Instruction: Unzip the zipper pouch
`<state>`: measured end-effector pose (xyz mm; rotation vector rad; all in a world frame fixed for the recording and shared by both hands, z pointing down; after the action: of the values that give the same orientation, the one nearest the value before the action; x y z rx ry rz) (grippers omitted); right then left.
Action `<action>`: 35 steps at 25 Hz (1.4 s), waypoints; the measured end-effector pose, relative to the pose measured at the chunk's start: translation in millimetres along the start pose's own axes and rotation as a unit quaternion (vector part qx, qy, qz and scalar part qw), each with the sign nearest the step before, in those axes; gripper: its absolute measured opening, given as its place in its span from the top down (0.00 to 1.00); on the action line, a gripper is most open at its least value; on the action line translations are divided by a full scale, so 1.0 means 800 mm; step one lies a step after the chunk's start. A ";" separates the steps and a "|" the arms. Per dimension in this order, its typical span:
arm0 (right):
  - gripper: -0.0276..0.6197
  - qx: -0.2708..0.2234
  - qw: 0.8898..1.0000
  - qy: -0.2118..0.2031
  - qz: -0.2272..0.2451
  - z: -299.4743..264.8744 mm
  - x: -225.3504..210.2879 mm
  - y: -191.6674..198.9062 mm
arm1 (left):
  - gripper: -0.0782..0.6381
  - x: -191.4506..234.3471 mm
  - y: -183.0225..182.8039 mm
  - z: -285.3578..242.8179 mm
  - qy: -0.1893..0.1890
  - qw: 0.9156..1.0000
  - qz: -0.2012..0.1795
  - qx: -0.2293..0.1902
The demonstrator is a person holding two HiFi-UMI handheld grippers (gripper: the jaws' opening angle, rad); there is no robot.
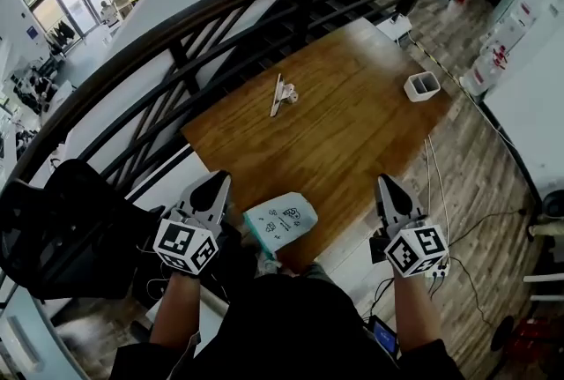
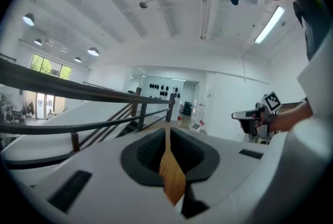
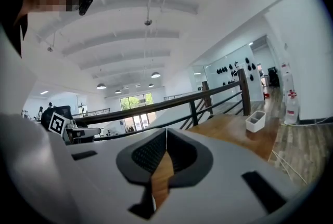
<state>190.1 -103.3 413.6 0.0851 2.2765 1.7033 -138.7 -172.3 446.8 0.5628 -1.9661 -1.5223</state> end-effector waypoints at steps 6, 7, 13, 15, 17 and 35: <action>0.96 -0.044 0.999 0.021 0.018 0.031 0.026 -0.003 | 0.86 -0.003 -0.018 0.029 -0.009 1.000 -0.005 -0.027; 0.96 -0.048 0.998 0.020 0.022 0.034 0.030 -0.003 | 0.86 -0.004 -0.020 0.034 -0.010 0.999 -0.006 -0.032; 0.97 -0.065 0.997 0.009 0.040 0.049 0.024 -0.008 | 0.86 -0.030 -0.031 0.057 -0.034 0.998 -0.023 -0.053; 0.97 -0.074 0.996 0.001 0.043 0.055 0.020 -0.013 | 0.87 -0.040 -0.036 0.062 -0.047 0.997 -0.030 -0.059; 0.97 -0.080 0.996 -0.009 0.045 0.064 0.020 -0.018 | 0.87 -0.050 -0.039 0.069 -0.056 0.996 -0.028 -0.065; 0.97 -0.076 0.993 -0.068 0.052 0.093 -0.002 -0.019 | 0.87 -0.126 -0.037 0.082 -0.081 0.993 -0.029 -0.076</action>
<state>213.8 -39.5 380.4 0.2818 2.0714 1.8566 -108.5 -67.8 387.7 0.4474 -1.9457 -1.7849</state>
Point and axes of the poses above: the fingertips, and each gripper's own axes: z backward along the fingers, x to its left, y out of its underside, the point moved 3 cm from there along z, backward along the fingers, and after that the axes turned 3 degrees about x, right-handed, at the moved point
